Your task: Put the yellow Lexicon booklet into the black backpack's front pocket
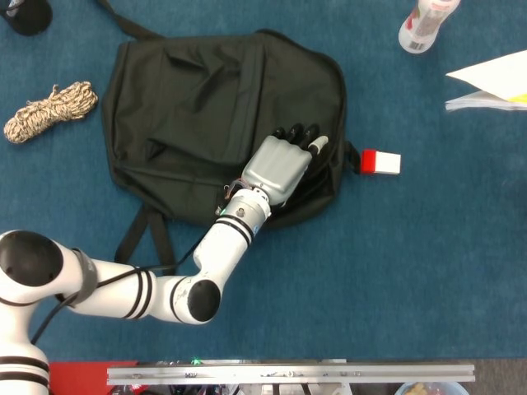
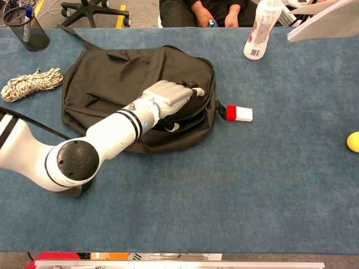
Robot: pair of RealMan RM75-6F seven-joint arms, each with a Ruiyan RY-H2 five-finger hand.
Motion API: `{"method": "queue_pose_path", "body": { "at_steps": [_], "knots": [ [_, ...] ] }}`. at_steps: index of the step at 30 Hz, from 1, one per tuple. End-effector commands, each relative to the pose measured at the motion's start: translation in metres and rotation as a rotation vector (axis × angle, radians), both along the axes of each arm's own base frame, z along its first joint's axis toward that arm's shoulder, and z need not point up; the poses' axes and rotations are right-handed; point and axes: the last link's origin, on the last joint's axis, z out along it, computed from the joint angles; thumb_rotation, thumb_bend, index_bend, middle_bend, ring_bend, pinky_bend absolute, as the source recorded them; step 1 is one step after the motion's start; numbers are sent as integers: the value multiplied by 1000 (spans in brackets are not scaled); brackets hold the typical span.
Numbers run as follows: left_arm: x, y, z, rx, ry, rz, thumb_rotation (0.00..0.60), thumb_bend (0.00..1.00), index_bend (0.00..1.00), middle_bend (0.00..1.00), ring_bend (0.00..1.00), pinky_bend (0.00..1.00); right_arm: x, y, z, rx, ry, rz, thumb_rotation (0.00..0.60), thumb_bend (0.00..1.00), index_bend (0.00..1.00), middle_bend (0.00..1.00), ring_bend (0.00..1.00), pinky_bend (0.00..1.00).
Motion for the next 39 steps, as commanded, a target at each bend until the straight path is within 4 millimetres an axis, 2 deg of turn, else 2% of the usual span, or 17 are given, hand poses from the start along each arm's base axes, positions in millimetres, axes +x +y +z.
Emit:
{"method": "queue_pose_path", "body": {
  "at_steps": [1,10,13,16,18,22,25,32,37,39],
  "knots": [
    [1,3,-2,30,-4,3,600,292,0,0,0,154,0,1,1,-2,1,0,600,392,801,715,550,535],
    [-2,13,0,103,-51,42,600,291,0,0,3,158,0,2,1,-1,-1,1,600,392,801,715,550,535],
    [-3,16,2,135,-80,47,600,292,11,23,52,167,1,2,1,-1,-3,1,600,392,801,715,550,535],
    [-4,18,3,161,-101,48,600,293,144,109,158,265,1,1,0,-1,-4,4,600,391,801,716,550,535],
    [-4,19,4,170,-116,53,600,293,231,183,237,374,2,1,0,0,-5,6,600,391,801,716,550,535],
    [-8,19,3,175,-125,59,600,304,318,309,366,517,3,1,-1,3,-6,7,600,391,801,716,550,535],
    [-10,16,4,142,-123,75,600,383,375,352,412,567,3,2,-1,5,-6,9,600,391,801,716,550,535],
    [-9,6,11,52,-119,85,600,447,330,340,410,571,3,2,-1,12,-4,12,600,392,801,716,550,535],
    [-3,8,17,108,-130,51,600,472,318,346,419,578,4,3,-2,16,-10,16,600,391,801,716,550,535],
    [-2,11,19,138,-144,51,600,472,344,384,454,627,4,4,-1,16,-9,20,600,391,801,716,550,535]
  ]
}}
